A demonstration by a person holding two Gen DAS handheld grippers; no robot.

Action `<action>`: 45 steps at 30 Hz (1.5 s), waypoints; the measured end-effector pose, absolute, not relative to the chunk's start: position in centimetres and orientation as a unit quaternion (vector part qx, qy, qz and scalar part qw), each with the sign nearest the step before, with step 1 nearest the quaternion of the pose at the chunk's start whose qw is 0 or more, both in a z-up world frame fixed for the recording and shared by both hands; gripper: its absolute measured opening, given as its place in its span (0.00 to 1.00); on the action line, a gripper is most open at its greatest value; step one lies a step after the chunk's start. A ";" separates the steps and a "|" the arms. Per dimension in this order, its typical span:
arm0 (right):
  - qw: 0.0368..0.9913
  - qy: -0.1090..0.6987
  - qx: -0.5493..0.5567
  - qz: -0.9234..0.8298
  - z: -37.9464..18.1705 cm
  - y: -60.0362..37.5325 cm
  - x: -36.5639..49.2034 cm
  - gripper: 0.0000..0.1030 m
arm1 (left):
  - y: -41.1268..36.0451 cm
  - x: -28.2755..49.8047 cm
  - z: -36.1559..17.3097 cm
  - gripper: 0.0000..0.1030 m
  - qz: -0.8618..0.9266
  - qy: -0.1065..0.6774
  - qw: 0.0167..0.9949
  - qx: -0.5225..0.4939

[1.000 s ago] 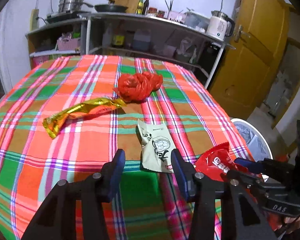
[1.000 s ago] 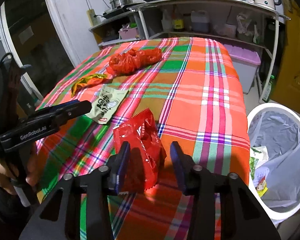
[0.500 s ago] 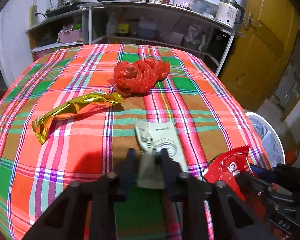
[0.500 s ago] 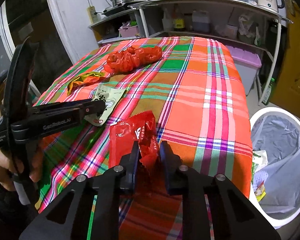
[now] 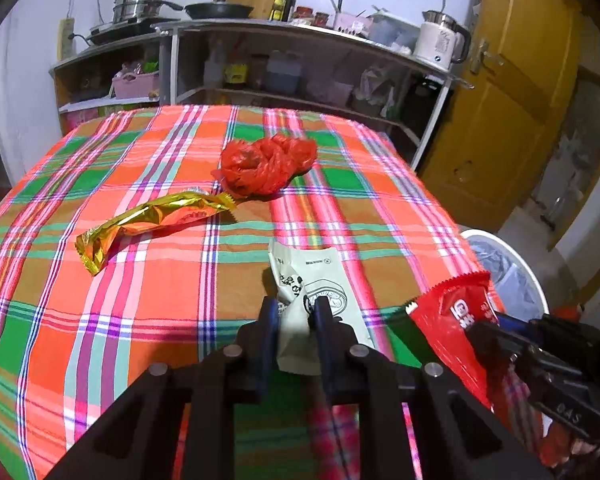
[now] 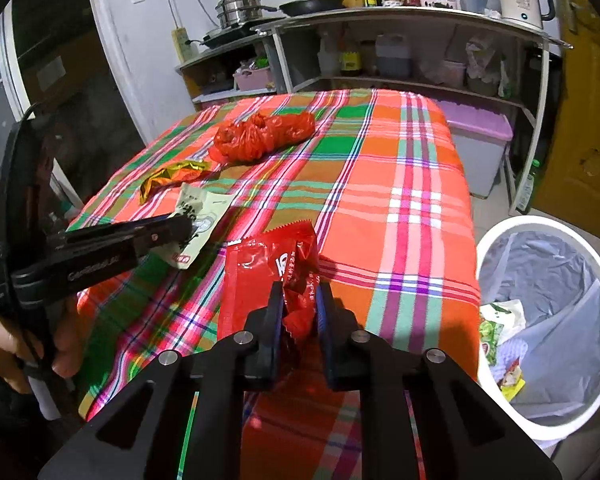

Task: Collect trash
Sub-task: 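Carry the white packet and red wrapper in both grippers over the bin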

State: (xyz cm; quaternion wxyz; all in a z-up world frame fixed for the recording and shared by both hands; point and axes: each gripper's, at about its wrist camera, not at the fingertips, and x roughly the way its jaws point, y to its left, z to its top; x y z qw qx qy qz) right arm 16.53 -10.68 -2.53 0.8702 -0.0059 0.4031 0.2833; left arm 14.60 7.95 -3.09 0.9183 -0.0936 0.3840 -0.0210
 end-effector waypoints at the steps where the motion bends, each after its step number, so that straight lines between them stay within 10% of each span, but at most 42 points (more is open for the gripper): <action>1: 0.872 0.401 -0.004 0.282 -2.3 -10.9 16.4 0.15 | 7.7 14.2 -2.8 0.18 -0.024 0.380 0.920 -0.093; 45: 0.930 0.313 0.064 0.181 4.3 -24.2 9.2 0.15 | -5.6 7.8 5.7 0.18 -0.151 0.289 0.945 -0.038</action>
